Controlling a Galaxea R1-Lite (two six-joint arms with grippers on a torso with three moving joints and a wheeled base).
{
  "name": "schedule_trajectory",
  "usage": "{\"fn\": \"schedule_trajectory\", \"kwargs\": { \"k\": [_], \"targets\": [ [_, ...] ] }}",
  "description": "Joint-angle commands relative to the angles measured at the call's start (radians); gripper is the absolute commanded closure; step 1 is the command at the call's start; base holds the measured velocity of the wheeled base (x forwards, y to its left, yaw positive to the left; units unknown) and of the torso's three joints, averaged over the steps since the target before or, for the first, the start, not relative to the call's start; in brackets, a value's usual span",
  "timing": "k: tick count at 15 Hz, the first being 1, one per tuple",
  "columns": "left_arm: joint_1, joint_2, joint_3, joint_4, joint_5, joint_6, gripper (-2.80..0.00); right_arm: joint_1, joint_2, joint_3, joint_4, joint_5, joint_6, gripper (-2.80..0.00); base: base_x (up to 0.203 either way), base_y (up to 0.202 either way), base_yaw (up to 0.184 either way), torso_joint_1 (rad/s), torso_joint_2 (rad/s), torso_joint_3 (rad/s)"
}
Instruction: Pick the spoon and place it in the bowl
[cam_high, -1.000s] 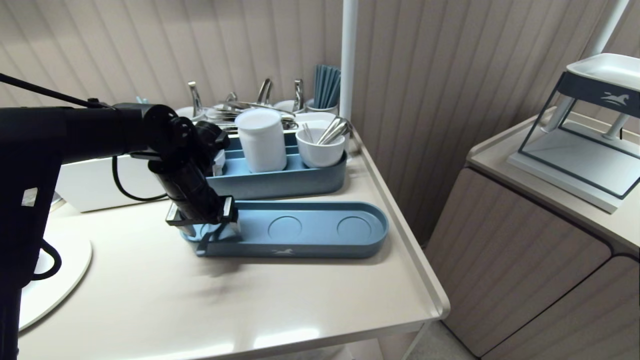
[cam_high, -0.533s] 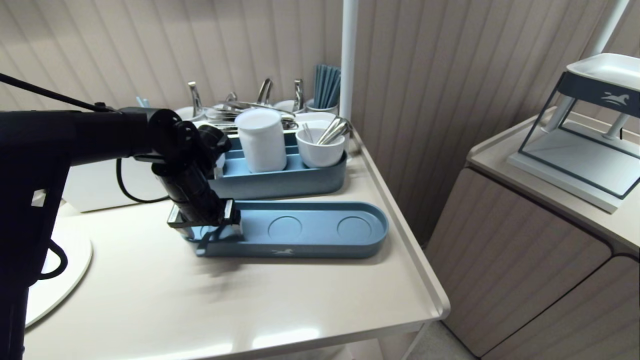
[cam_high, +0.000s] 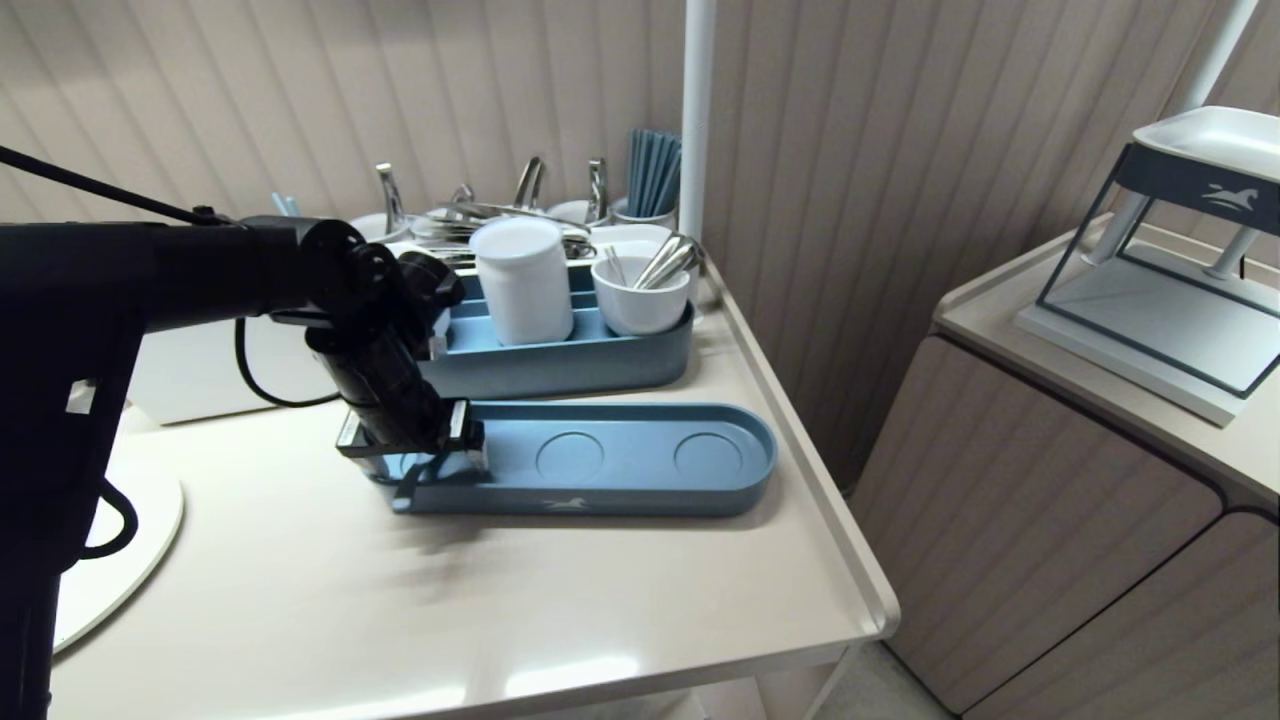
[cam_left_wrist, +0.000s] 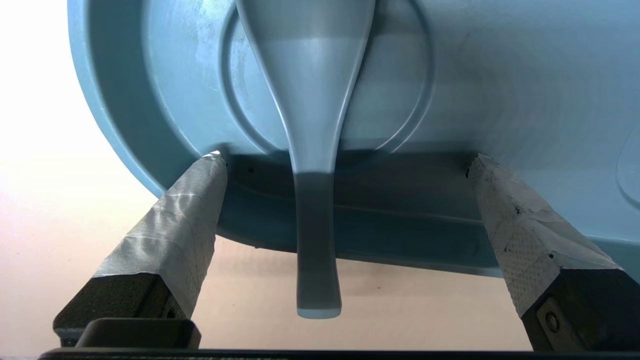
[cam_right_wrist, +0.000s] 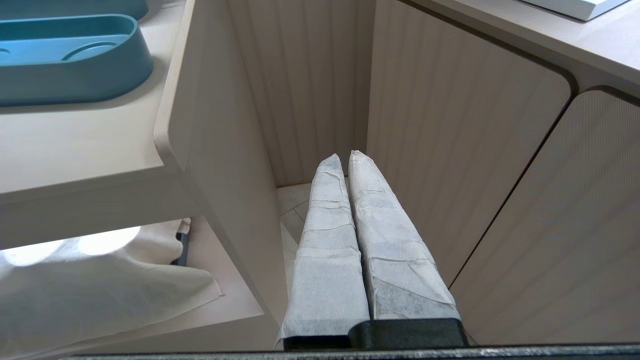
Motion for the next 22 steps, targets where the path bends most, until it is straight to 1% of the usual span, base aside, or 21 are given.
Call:
{"fn": "schedule_trajectory", "kwargs": {
  "k": [1, 6, 7, 18, 22],
  "targets": [
    [0.0, -0.004, 0.0, 0.006, 0.001, -0.002, -2.8, 0.0, 0.0, -0.001, 0.0, 0.0, 0.0, 0.0, 0.0, 0.0, 0.0, 0.0, 0.0, 0.0],
    [-0.002, -0.006, 0.002, 0.011, 0.001, -0.002, -2.8, 0.0, 0.001, 0.0, 0.0, 0.0, 0.0, 0.0, 0.0, 0.0, 0.0, 0.0, 0.0, 0.0],
    [-0.002, -0.004, 0.002, 0.011, 0.002, -0.002, 0.0, 0.0, 0.0, -0.001, 0.0, 0.0, 0.0, 0.0, 0.0, 0.0, 0.0, 0.0, 0.0, 0.0],
    [-0.002, -0.001, 0.0, 0.012, 0.002, -0.002, 0.0, 0.0, 0.001, 0.0, 0.0, 0.0, 0.0, 0.0, 0.0, 0.0, 0.0, 0.0, 0.0, 0.0],
    [-0.002, -0.085, -0.004, 0.01, 0.001, -0.002, 0.0, 0.0, 0.001, 0.0, 0.0, 0.0, 0.0, 0.0, 0.0, 0.0, 0.0, 0.0, 0.0, 0.0]
  ]
}}
